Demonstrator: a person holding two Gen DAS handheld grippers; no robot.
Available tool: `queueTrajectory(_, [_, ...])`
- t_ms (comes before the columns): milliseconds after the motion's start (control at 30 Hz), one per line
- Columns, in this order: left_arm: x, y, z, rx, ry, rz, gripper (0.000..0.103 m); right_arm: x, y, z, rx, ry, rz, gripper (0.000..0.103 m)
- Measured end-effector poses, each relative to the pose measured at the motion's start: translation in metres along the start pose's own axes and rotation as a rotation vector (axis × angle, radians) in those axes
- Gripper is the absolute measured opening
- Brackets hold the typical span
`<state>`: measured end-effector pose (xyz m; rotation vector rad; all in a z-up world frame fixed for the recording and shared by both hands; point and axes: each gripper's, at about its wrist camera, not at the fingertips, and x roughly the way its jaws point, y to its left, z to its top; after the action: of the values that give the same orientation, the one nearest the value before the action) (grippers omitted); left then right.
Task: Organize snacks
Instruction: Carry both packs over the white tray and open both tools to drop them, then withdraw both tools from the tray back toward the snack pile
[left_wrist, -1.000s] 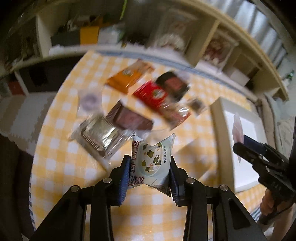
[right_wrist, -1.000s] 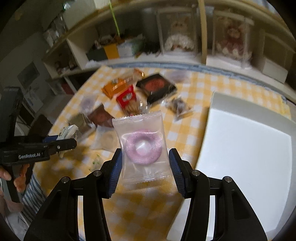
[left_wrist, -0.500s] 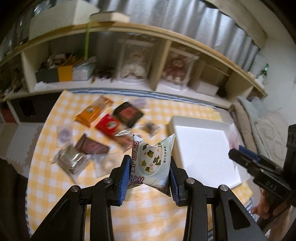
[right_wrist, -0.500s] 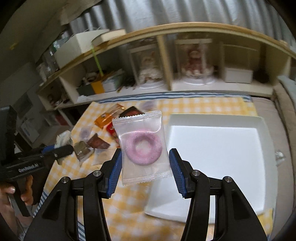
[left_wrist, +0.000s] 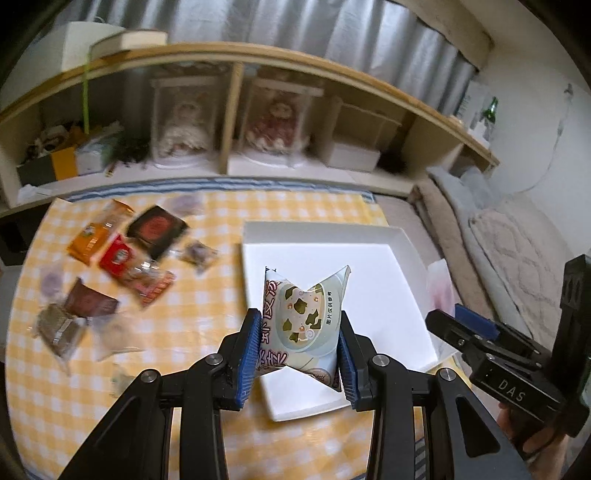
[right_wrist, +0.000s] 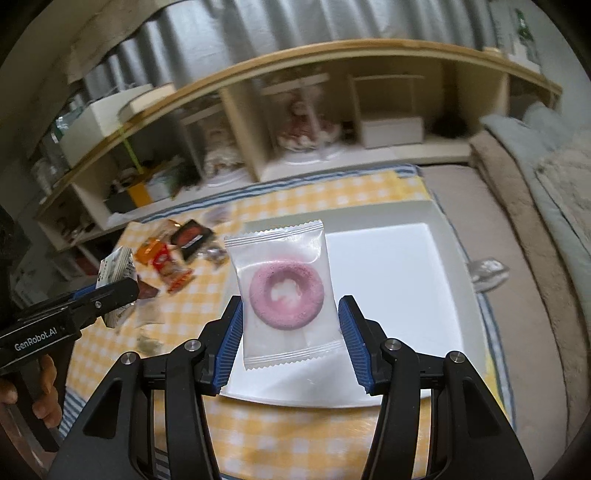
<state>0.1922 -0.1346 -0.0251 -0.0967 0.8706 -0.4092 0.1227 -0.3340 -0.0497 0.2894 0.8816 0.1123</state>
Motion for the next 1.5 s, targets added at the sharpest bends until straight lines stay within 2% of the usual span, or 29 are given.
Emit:
queueTrajectory(200, [0.057,-0.017,0.002,0.006,0.103,0.006,0.038,0.015,-0.023,-0.003,0.047,0.05,-0.033,0.054])
queueTrajectory(333, [0.092,-0.02,0.001,-0.012,0.165,0.013,0.039,0.035,-0.032,-0.005,0.07,0.115,-0.036,0.054])
queueTrajectory(567, [0.14,-0.015,0.01,-0.03,0.208,0.027,0.041,0.068,-0.038,-0.007,0.088,0.206,-0.029,0.057])
queueTrajectory(633, [0.148,-0.013,0.014,-0.027,0.207,0.032,0.047,0.073,-0.038,-0.006,0.089,0.212,-0.035,0.058])
queueTrajectory(700, [0.154,-0.011,0.016,-0.018,0.203,0.042,0.052,0.078,-0.04,-0.003,0.096,0.207,-0.034,0.064])
queueTrajectory(767, [0.161,-0.009,0.019,-0.004,0.209,0.055,0.063,0.08,-0.043,-0.002,0.106,0.2,-0.042,0.076])
queueTrajectory(1000, [0.157,0.0,0.006,0.006,0.23,0.073,0.088,0.077,-0.055,-0.005,0.113,0.215,-0.094,0.094])
queueTrajectory(1067, [0.154,0.001,0.003,0.011,0.234,0.079,0.094,0.074,-0.056,-0.007,0.099,0.217,-0.11,0.103])
queueTrajectory(1133, [0.152,0.002,0.0,0.015,0.238,0.086,0.102,0.071,-0.056,-0.009,0.09,0.22,-0.115,0.103])
queueTrajectory(1500, [0.131,0.005,-0.007,0.016,0.254,0.105,0.103,0.065,-0.045,-0.022,0.008,0.264,-0.147,0.103])
